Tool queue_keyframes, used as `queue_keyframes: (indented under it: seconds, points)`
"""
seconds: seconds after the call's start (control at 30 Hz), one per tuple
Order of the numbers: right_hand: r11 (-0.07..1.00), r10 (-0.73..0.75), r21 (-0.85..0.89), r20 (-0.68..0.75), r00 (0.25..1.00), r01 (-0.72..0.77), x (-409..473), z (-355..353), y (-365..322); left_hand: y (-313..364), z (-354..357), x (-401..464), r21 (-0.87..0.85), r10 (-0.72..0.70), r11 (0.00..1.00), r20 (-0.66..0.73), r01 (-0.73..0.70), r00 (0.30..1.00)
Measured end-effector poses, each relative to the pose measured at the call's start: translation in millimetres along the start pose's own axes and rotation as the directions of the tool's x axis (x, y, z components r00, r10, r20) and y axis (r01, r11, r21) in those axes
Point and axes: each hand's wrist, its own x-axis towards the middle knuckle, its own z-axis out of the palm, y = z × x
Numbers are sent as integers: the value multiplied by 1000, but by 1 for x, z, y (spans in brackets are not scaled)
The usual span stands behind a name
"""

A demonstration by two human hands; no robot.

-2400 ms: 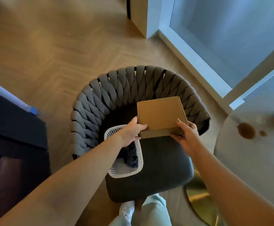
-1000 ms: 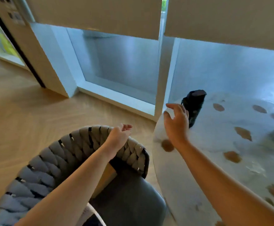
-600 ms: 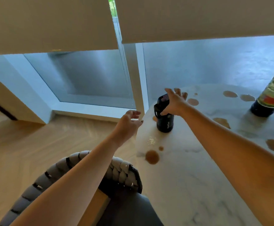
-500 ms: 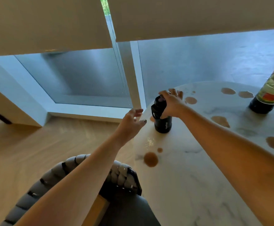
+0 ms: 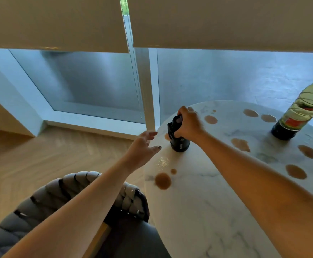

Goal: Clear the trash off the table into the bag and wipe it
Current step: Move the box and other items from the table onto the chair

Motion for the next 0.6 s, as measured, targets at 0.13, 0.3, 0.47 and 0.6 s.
queue_keyframes:
  seconds: [0.13,0.3,0.47,0.6]
  points:
    - [991,-85,-110,-36,996,80,-30,-8,-21,6,-12,-26,28,53,998,-20,-52,998]
    - [972,-232,-46,-33,972,230,-73,-18,-76,3,-27,-62,45,25,999,-43,-24,999]
    - [934,-327,175,63,943,312,-124,3,-131,-27,-55,-116,39,-61,997,-108,65,992]
    - [912,-406,157,224,886,378,-165,52,-158,-71,-73,-180,137,-148,977,-118,164,982]
